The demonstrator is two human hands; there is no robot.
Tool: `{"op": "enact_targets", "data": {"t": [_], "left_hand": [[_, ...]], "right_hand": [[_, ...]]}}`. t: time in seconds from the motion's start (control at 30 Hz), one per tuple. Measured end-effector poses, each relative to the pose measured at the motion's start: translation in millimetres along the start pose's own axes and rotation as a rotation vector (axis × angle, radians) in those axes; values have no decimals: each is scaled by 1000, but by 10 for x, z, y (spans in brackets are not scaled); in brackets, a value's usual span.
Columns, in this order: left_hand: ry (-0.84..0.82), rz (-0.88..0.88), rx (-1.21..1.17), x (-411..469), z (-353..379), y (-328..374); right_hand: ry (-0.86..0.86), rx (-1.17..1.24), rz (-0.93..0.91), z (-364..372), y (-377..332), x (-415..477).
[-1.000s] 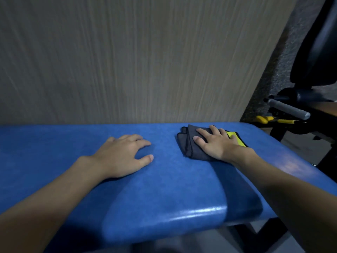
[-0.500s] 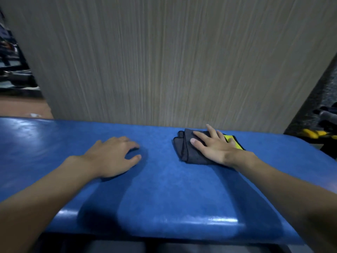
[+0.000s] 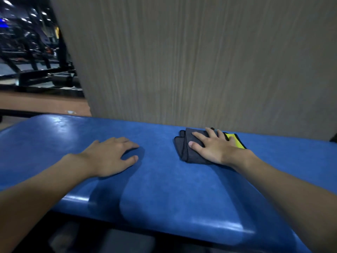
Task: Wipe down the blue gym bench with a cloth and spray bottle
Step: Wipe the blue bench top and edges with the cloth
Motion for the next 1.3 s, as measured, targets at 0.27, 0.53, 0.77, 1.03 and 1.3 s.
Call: {"op": "enact_targets", "data": {"t": [0.27, 0.53, 0.77, 1.03, 1.3], "left_hand": [[56, -65, -27, -211, 131, -757], [86, -223, -46, -471, 238, -1461], [63, -386, -22, -814, 309, -1994], [-9, -570, -47, -1306, 407, -2499], [-56, -606, -196, -1639, 541, -3160]], "right_hand": [[-20, -20, -94, 128, -867, 236], [-26, -42, -209, 252, -1703, 412], [-57, -39, -346, 372, -2521, 483], [-57, -53, -461, 414, -2585, 494], [-34, -90, -521, 559, -3415, 633]]}}
Point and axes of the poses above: each hand's wrist, its own x-axis towards the middle knuckle, its own z-axis out of the palm, y = z × x, the point moved 6 cm from there along x, towards the middle knuckle, and after that the axes turned 6 degrees about x, right-handed, at the moved point
